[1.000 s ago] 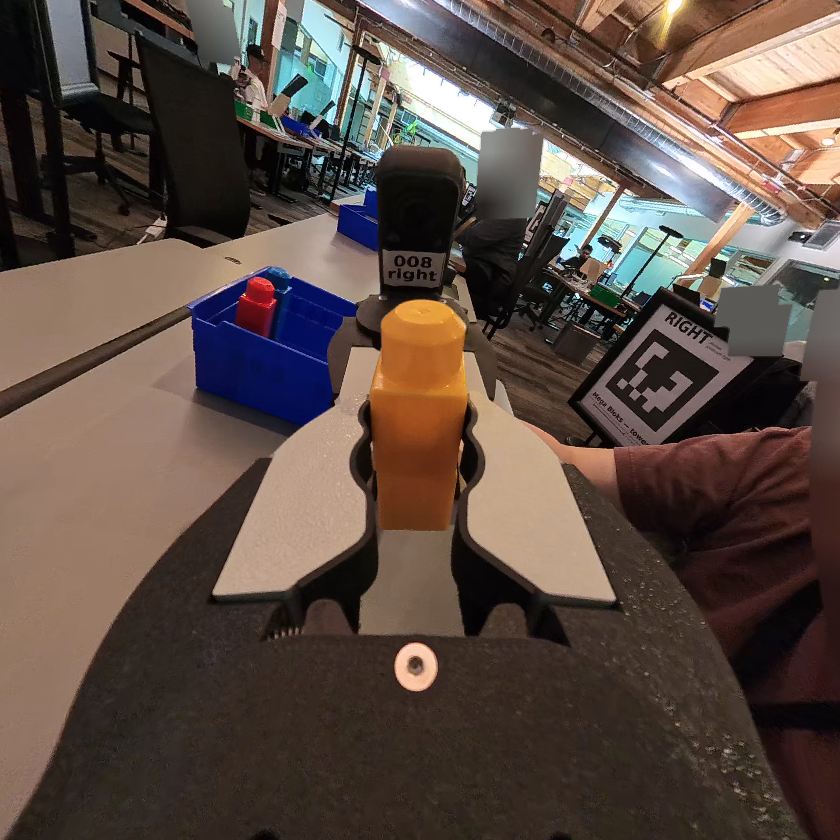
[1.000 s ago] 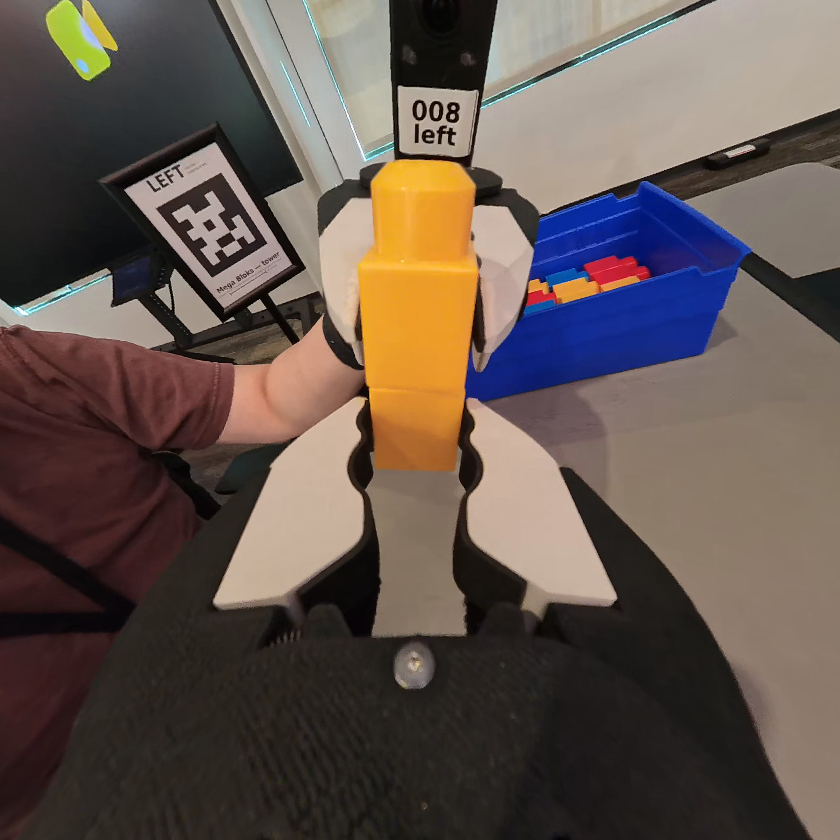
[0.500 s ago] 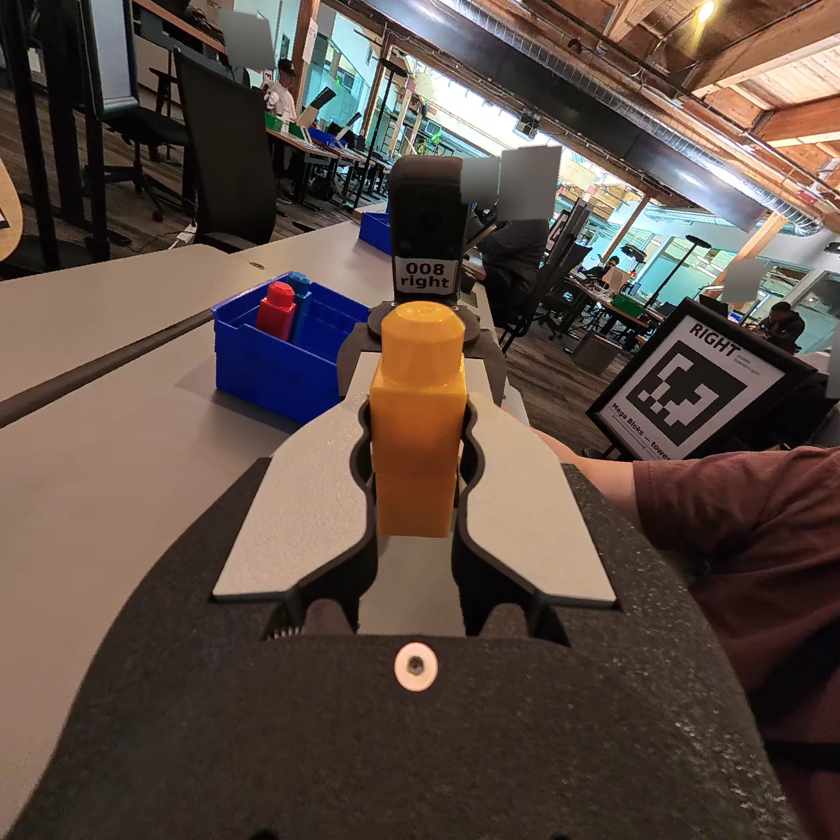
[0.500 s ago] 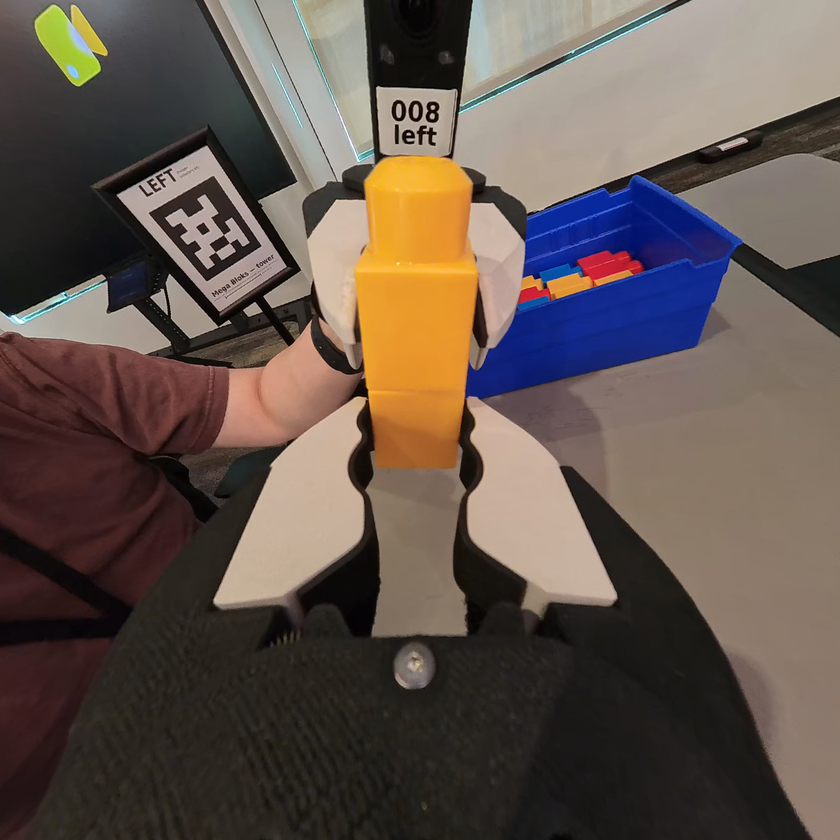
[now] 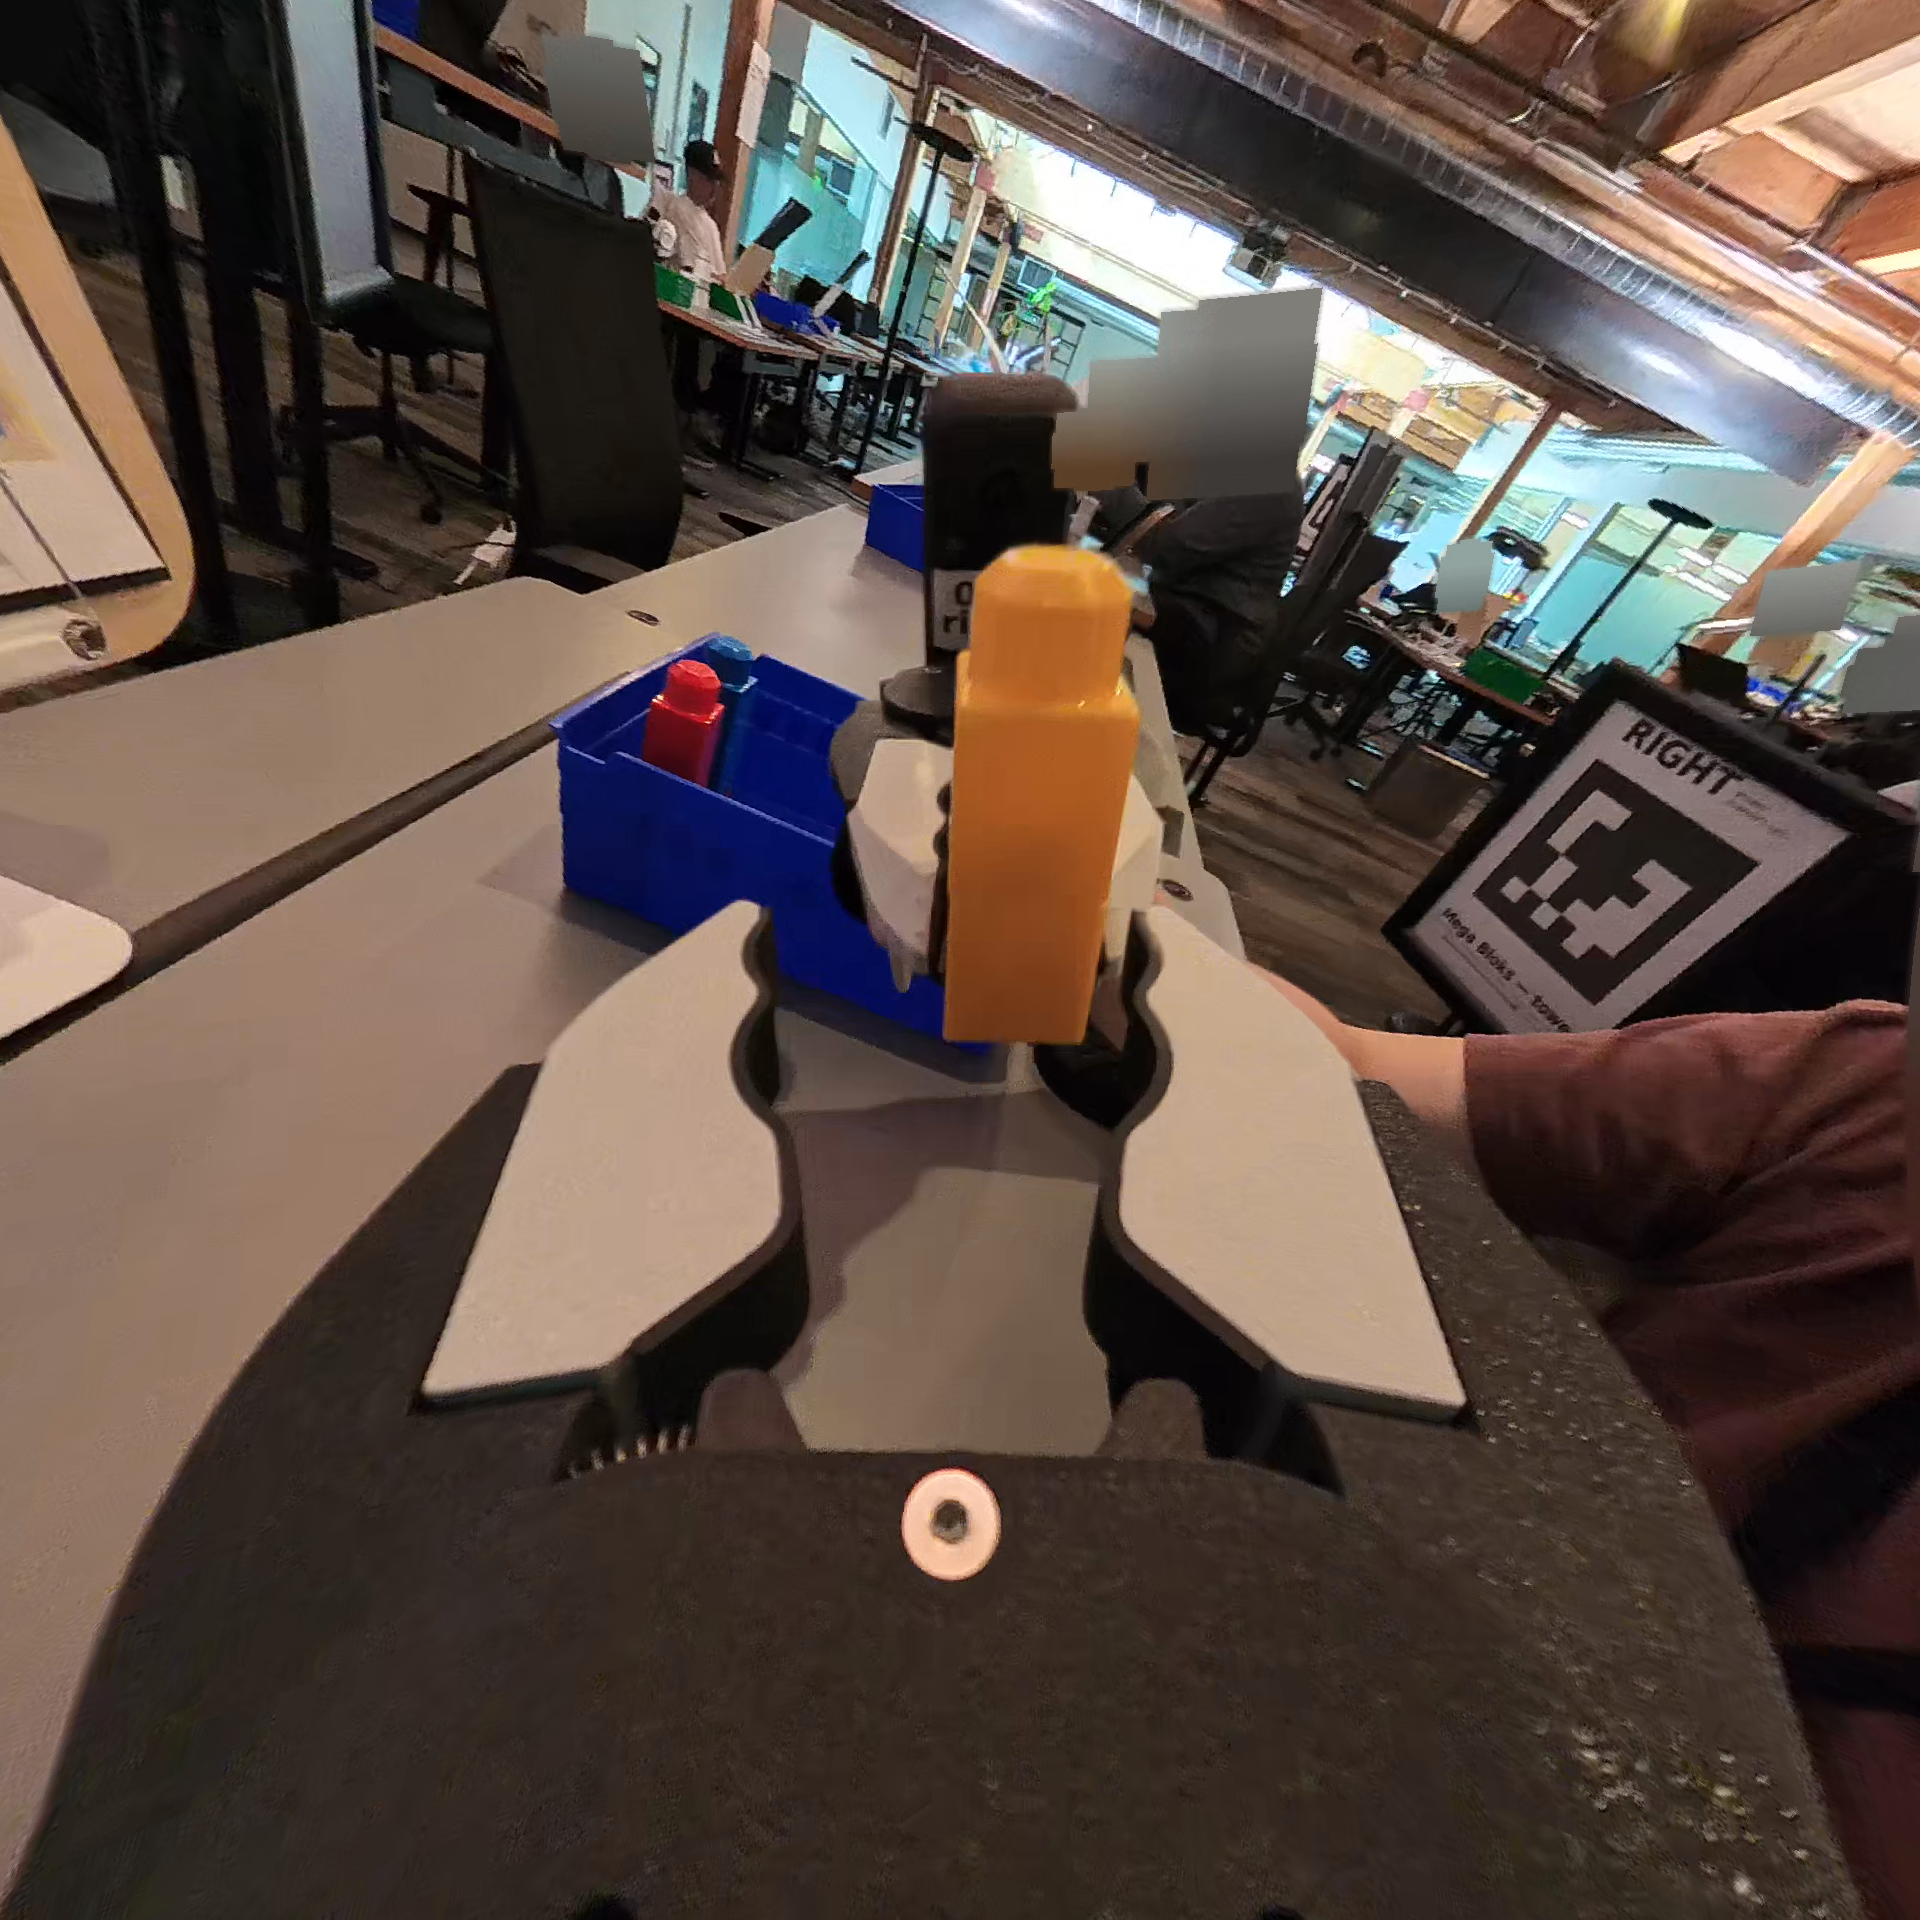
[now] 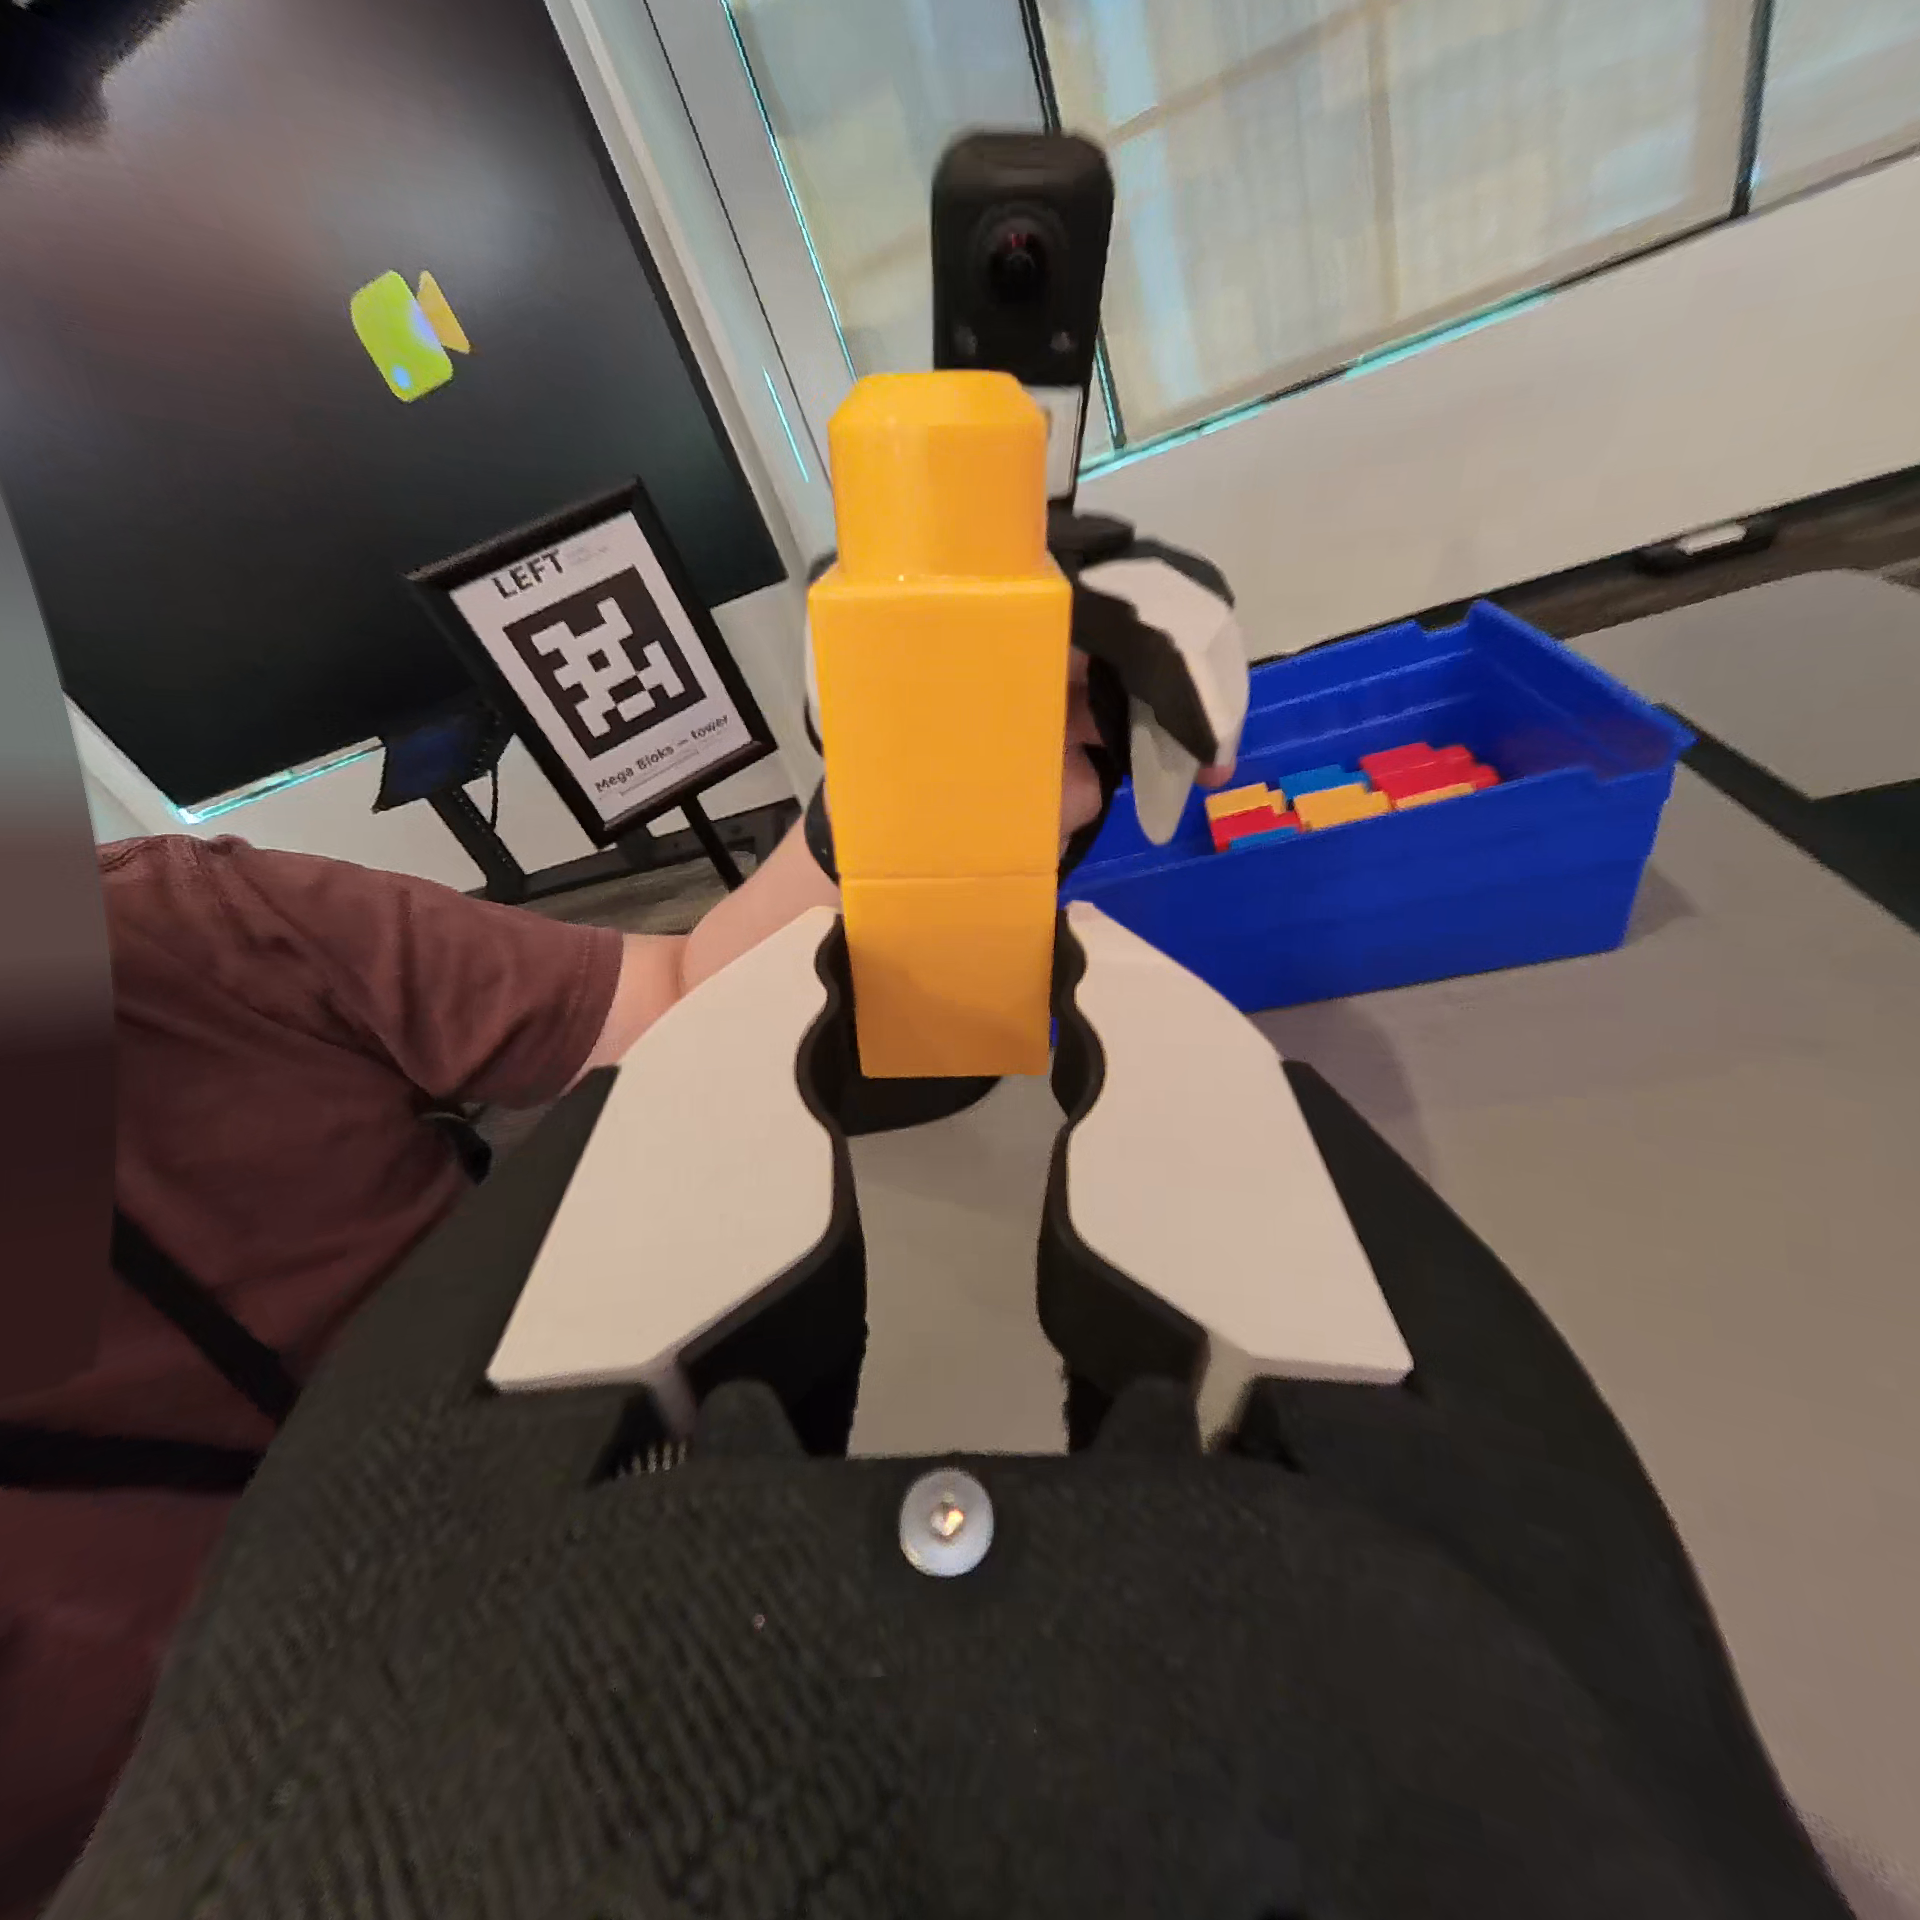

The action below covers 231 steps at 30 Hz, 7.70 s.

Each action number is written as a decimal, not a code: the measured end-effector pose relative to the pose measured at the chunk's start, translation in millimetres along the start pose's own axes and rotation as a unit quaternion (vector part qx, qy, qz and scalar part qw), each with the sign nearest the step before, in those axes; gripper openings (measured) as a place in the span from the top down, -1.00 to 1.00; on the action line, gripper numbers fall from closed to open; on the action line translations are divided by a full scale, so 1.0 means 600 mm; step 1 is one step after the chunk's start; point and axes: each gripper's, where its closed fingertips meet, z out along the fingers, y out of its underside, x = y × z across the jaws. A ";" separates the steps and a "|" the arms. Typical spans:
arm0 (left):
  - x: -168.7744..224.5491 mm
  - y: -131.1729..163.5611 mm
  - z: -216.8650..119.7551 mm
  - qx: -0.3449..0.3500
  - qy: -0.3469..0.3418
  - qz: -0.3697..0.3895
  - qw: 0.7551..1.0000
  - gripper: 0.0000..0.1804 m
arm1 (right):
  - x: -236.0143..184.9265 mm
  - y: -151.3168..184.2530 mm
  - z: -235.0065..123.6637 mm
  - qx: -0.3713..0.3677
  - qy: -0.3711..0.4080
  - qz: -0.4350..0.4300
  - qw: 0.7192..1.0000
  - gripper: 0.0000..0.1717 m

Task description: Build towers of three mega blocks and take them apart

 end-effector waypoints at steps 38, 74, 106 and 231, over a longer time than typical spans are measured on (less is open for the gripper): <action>0.008 -0.080 -0.128 0.092 -0.045 0.064 0.993 0.61 | 0.189 0.291 0.041 -0.258 0.201 -0.023 0.945 0.27; 0.040 0.146 0.086 -0.224 0.047 0.048 0.972 0.60 | -0.026 0.052 -0.058 -0.168 0.053 0.015 0.984 0.57; 0.028 0.074 0.076 -0.081 0.047 0.003 0.996 0.60 | 0.009 -0.023 -0.013 0.015 0.091 0.009 0.996 0.49; -0.023 -0.017 0.021 0.044 -0.152 0.135 0.978 0.23 | 0.159 -0.068 -0.291 0.045 0.741 -0.213 0.635 0.26</action>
